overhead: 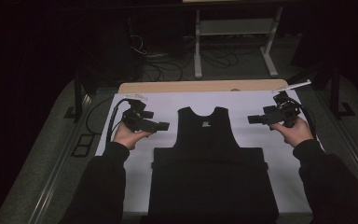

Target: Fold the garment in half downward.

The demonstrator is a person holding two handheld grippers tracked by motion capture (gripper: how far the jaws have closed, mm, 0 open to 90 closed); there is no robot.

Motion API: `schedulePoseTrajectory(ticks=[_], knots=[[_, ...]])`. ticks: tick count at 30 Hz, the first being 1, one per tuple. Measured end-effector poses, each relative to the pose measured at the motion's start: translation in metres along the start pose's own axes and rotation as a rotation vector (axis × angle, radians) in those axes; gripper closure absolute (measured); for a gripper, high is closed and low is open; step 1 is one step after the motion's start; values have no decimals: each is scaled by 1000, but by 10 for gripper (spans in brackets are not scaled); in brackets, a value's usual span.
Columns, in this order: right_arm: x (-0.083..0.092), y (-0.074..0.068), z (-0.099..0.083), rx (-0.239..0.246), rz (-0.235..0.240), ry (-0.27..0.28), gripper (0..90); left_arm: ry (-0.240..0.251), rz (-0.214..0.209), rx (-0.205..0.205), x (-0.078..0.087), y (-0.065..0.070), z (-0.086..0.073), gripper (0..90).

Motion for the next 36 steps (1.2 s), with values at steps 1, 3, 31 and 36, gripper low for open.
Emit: schedulePoseTrajectory(ticks=[1,3,31,36], knots=[[-1,0,1,-1,0,-1,0,-2,0,-2,-1,-1,0,0],[-4,0,2,-1,-1,-4,0,7,-3,3,-2,-2,2,0],[-32,5,33,13,-3,-5,0,3,4,-2,-32,-26,20,0],[-36,6,38,7,-5,-2,0,16,11,21,-37,-32,22,0]])
Point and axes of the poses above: each handheld gripper's, and its own axes: x roughly backward along the jaws, z roughly out of its top, y roughly to its right, the point moved 8 cm from there along -x, roughly forward along the jaws, and after that the axes turned 11 degrees about -x, right-handed, at the moved point
